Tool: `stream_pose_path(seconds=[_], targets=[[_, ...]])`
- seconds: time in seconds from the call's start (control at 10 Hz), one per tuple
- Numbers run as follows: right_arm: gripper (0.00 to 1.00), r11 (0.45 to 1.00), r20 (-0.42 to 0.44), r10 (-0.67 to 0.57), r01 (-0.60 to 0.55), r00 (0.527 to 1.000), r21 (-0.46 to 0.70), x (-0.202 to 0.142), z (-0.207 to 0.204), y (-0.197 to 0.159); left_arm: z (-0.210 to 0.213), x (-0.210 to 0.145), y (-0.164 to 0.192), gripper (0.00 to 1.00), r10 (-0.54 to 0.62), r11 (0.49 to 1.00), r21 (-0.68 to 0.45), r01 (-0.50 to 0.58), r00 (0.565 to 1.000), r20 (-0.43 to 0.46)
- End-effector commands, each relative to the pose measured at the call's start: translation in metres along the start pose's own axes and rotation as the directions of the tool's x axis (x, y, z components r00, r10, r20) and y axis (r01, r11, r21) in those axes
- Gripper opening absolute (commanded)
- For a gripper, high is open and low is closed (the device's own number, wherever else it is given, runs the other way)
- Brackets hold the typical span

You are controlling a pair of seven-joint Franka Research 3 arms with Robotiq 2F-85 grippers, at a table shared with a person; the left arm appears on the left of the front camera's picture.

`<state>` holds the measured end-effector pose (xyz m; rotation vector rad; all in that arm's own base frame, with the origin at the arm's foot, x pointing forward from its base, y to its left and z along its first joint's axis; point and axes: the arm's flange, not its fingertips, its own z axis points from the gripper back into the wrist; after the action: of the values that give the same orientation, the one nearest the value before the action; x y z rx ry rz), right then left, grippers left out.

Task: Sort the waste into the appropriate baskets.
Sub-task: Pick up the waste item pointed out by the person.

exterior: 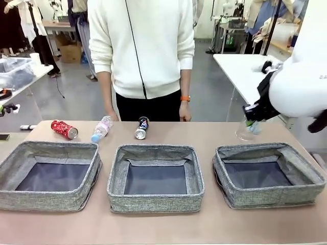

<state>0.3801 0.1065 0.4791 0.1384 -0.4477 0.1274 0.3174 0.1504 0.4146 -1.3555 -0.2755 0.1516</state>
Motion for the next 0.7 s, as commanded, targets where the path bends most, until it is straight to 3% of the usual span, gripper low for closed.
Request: stream_pose_path(seconds=[0.0,0.1,0.2,0.4,0.6], targets=[[0.07,0.974,-0.149,-0.209,0.220,0.966,0.057,0.013,0.039,0.039,0.000,-0.001,-0.001,1.00,-0.021,1.000,-0.011,0.021,1.000,-0.003],[0.07,0.943,-0.174,-0.330,0.316,0.928,-0.102,0.012,0.066,0.082,0.000,-0.001,-0.001,1.00,-0.021,1.000,-0.011,0.021,1.000,-0.003],[0.07,0.979,-0.167,-0.187,0.169,0.968,-0.115,0.002,0.098,0.127,0.000,-0.001,-0.001,1.00,-0.021,1.000,-0.011,0.021,1.000,-0.003],[0.07,0.996,-0.176,0.009,-0.023,0.984,-0.081,-0.007,0.153,0.200,0.000,-0.001,-0.001,1.00,-0.021,1.000,-0.011,0.021,1.000,-0.003],[0.07,0.996,-0.123,0.083,-0.085,0.989,-0.008,-0.008,0.202,0.255,0.000,-0.001,-0.001,1.00,-0.021,1.000,-0.011,0.021,1.000,-0.003]])
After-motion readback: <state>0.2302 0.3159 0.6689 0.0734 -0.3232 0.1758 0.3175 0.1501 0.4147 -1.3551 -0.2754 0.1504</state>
